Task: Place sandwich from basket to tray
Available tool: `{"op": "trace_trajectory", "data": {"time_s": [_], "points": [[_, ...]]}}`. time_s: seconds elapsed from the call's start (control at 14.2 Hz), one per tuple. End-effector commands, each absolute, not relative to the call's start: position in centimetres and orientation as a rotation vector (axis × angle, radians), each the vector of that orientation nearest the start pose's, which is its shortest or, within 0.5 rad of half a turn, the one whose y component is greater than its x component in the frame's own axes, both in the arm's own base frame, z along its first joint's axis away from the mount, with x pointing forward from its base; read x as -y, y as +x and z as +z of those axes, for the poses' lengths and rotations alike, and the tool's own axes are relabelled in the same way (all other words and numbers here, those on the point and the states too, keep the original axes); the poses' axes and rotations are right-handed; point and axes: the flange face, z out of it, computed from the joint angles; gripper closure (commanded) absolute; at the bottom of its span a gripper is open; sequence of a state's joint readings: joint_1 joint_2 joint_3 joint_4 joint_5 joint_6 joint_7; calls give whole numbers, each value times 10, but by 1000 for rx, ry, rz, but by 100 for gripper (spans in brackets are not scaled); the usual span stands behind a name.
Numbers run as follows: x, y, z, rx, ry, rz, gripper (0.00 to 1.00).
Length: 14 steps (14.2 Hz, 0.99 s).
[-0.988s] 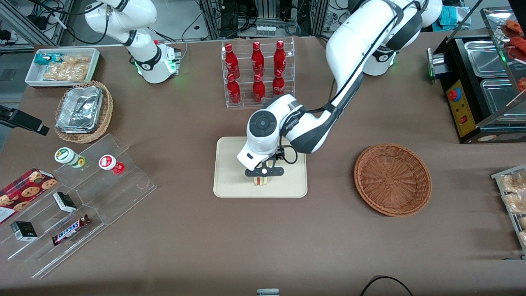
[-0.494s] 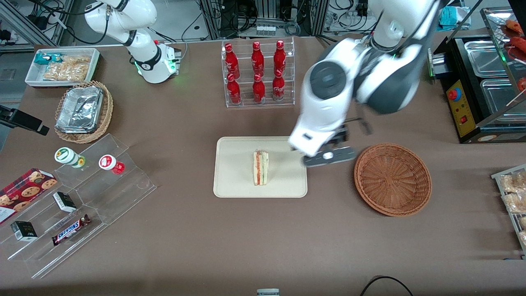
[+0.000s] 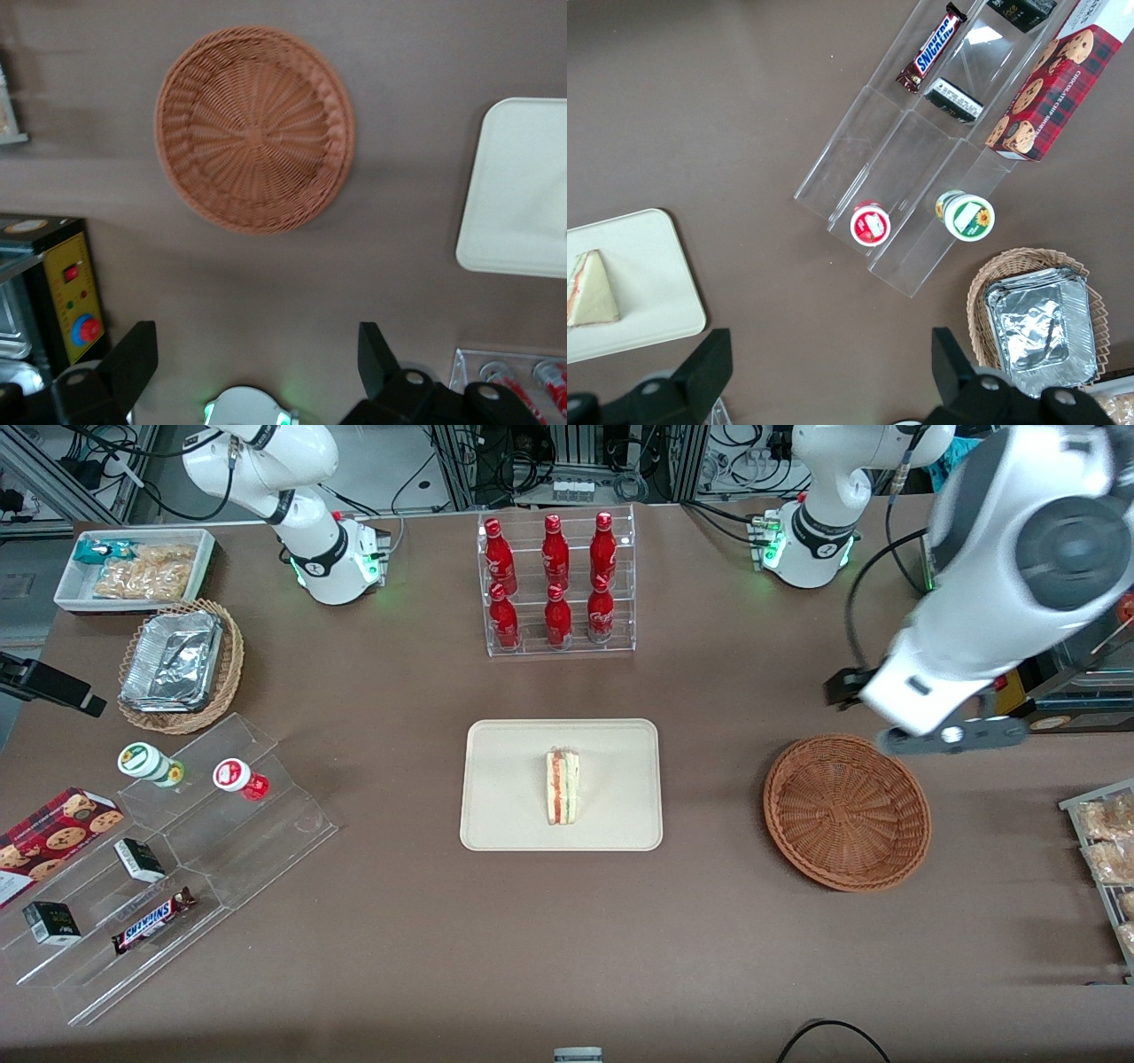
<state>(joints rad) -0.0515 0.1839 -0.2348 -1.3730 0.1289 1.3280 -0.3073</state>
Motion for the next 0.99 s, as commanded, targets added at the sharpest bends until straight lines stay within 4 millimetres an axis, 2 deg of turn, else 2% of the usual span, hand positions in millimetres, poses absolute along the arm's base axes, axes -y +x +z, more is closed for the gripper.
{"op": "trace_trajectory", "data": {"time_s": [0.0,0.07,0.21,0.42,0.92], "points": [[122,527,627,64,-2969,306,0],[113,521,634,89,-2966,307,0],[111,510,643,80,-2960,310,0],[99,507,653,-83,-2981,308,0],[103,506,653,-85,-2982,305,0]]}}
